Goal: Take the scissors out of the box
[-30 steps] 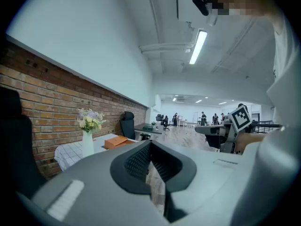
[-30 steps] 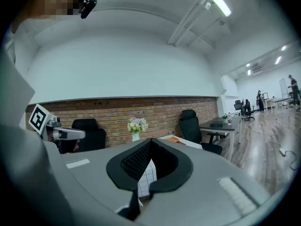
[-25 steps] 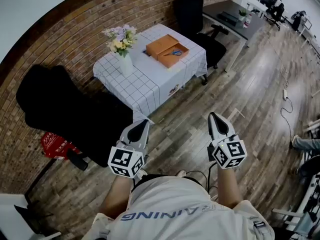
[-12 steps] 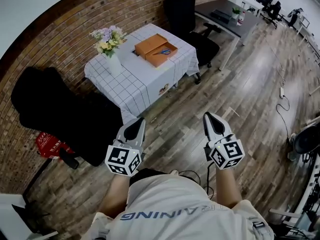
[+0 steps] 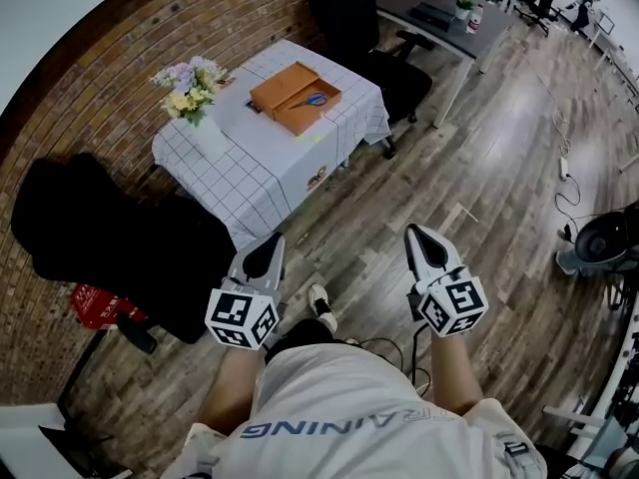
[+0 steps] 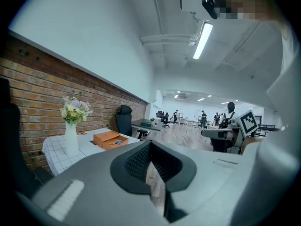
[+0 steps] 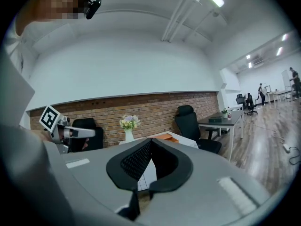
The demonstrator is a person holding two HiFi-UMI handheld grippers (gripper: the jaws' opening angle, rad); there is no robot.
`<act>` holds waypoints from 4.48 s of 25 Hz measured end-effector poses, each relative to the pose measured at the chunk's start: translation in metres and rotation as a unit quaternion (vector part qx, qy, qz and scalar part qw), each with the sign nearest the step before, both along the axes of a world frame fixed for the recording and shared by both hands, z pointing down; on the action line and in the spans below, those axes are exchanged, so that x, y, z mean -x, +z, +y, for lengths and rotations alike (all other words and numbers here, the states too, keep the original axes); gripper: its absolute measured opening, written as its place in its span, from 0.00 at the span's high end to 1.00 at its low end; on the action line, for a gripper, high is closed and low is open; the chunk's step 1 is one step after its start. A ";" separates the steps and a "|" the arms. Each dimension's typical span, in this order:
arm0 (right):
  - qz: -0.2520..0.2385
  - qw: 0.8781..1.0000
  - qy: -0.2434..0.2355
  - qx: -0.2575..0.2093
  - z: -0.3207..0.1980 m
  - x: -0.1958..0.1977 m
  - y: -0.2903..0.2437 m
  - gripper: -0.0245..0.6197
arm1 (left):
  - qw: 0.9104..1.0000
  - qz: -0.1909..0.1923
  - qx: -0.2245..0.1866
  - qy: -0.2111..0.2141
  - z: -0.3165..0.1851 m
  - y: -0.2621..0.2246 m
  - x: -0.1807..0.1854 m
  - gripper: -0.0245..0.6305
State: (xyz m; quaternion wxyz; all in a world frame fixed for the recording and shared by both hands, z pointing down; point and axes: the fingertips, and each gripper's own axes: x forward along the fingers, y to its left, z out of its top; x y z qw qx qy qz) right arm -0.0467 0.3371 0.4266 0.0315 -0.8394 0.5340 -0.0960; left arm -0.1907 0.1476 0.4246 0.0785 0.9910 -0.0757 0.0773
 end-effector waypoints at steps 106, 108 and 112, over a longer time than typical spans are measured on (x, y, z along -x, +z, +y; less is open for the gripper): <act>0.216 0.586 -0.523 0.581 -0.504 -0.357 0.301 0.74 | 0.918 -0.084 0.143 -0.360 -0.372 0.096 -0.312 0.96; 0.223 0.575 -0.524 0.587 -0.504 -0.357 0.308 0.74 | 0.917 -0.084 0.143 -0.362 -0.373 0.097 -0.309 0.96; 0.241 0.566 -0.515 0.597 -0.505 -0.358 0.317 0.77 | 0.915 -0.083 0.143 -0.367 -0.375 0.095 -0.301 0.96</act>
